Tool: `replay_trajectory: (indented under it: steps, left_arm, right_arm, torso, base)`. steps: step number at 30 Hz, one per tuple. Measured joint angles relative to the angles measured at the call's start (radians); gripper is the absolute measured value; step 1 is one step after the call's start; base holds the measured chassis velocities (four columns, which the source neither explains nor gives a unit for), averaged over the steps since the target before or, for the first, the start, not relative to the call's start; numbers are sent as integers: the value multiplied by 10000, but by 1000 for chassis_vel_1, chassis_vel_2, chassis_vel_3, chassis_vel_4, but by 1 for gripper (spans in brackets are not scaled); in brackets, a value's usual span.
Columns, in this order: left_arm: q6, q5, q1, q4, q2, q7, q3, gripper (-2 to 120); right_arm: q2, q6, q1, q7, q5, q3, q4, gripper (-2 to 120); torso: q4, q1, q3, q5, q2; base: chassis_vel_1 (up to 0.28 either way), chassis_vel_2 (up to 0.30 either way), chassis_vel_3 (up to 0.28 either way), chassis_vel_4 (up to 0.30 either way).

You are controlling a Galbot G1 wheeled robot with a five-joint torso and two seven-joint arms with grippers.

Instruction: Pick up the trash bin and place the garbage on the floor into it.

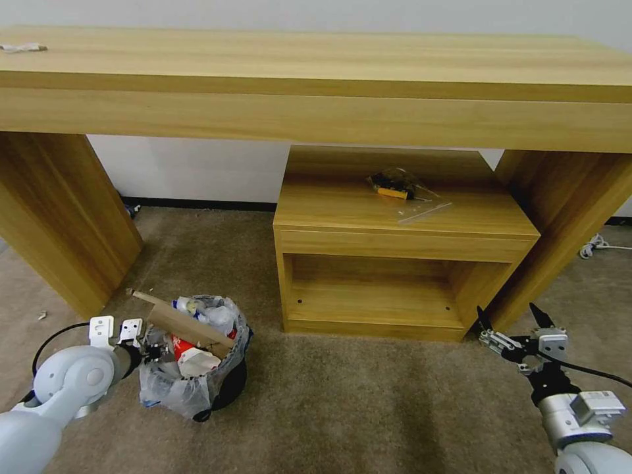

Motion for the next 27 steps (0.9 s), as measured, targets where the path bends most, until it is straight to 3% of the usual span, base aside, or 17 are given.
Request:
replay_trajectory:
  steps: [10, 27]
  left_arm:
    - [0, -372, 712, -584, 55, -4, -775, 99]
    - [-5, -872, 2193, -1883, -50, 170, -3122, 100]
  right_arm:
    - [-47, -46, 61, 25, 13, -32, 0, 100]
    - [-61, -89, 1, 35, 23, -87, 19, 100]
  torso:
    - [1, 0, -1, 2, 0]
    - [1, -2, -2, 2, 2]
  base:
    - [0, 0, 0, 0]
    - [0, 0, 0, 0]
